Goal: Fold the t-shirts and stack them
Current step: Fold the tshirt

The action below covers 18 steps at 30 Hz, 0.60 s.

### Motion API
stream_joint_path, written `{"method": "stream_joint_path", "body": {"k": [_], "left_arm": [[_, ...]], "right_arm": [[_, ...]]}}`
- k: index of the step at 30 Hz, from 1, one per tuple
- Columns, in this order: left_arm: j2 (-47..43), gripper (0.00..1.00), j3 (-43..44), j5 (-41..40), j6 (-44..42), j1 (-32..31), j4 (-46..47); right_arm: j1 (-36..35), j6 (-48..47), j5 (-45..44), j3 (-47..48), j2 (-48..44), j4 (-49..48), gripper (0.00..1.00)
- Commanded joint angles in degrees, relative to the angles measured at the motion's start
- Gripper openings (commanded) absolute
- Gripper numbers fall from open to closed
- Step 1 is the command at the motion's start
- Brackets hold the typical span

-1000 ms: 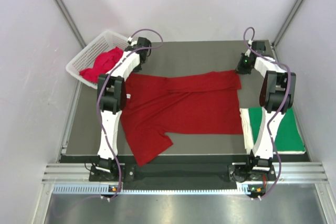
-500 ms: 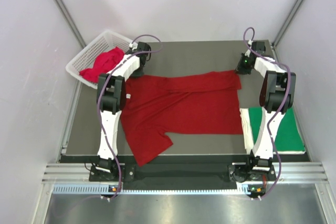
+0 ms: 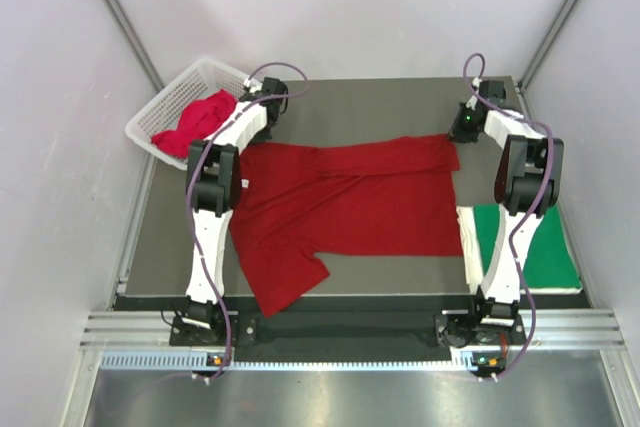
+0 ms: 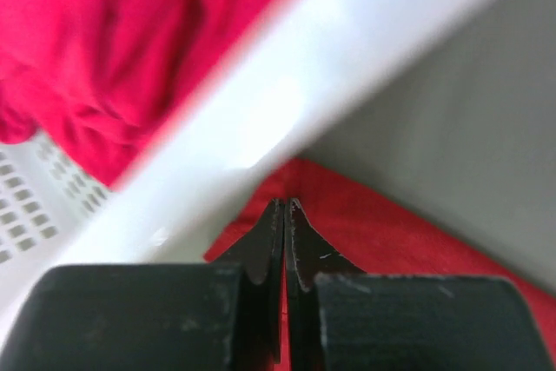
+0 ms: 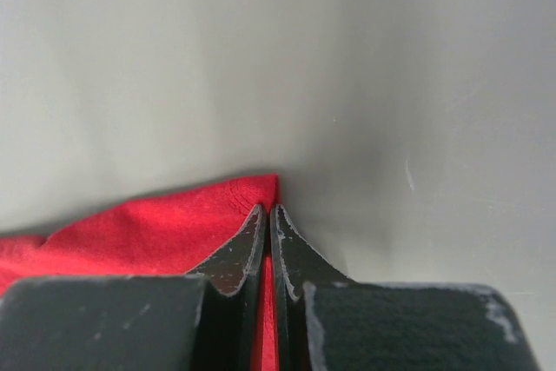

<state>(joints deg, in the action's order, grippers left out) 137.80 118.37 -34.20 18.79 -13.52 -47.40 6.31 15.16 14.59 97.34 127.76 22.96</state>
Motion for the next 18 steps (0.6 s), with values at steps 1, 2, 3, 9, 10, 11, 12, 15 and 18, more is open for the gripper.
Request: {"method": "stream_joint_path", "body": {"k": [1,2,3,9,10,11,12,15,18], "left_arm": [[-0.1,0.0,3.4,-6.3,1.2,0.4,-1.6],[0.0,0.0,3.6,-6.8,1.3,0.4,-1.6],[0.2,0.0,4.1,-7.3,1.3,0.4,-1.7],[1.7,0.0,4.9,-6.5,1.1,0.4,-3.1],[1.2,0.0,4.7,-5.5,0.7,0.2,-3.1],[0.9,0.0,4.7,-5.1,0.7,0.2,-3.5],[0.5,0.0,4.6,-4.5,0.7,0.1,-3.8],[-3.0,0.17,2.0,-2.5,0.9,-0.6,-3.9],[-8.4,0.26,-3.5,2.5,-2.9,-2.5,-1.4]], "right_arm": [[1.1,0.5,-1.1,-1.6,-3.2,-2.7,0.0],[1.2,0.7,-1.2,-2.0,-3.5,-3.0,0.0],[1.3,0.8,-1.2,-2.4,-3.6,-3.1,0.0],[1.3,1.5,-1.2,-3.8,-4.3,-4.4,0.0],[1.3,1.5,-1.2,-3.9,-4.5,-4.4,0.0],[1.3,1.4,-1.3,-4.0,-4.5,-4.3,0.0],[1.3,1.4,-1.3,-3.9,-4.4,-4.5,0.0],[1.3,1.3,-1.3,-4.0,-4.3,-4.4,0.0],[1.3,1.6,-1.2,-4.0,-4.2,-4.2,0.0]]}}
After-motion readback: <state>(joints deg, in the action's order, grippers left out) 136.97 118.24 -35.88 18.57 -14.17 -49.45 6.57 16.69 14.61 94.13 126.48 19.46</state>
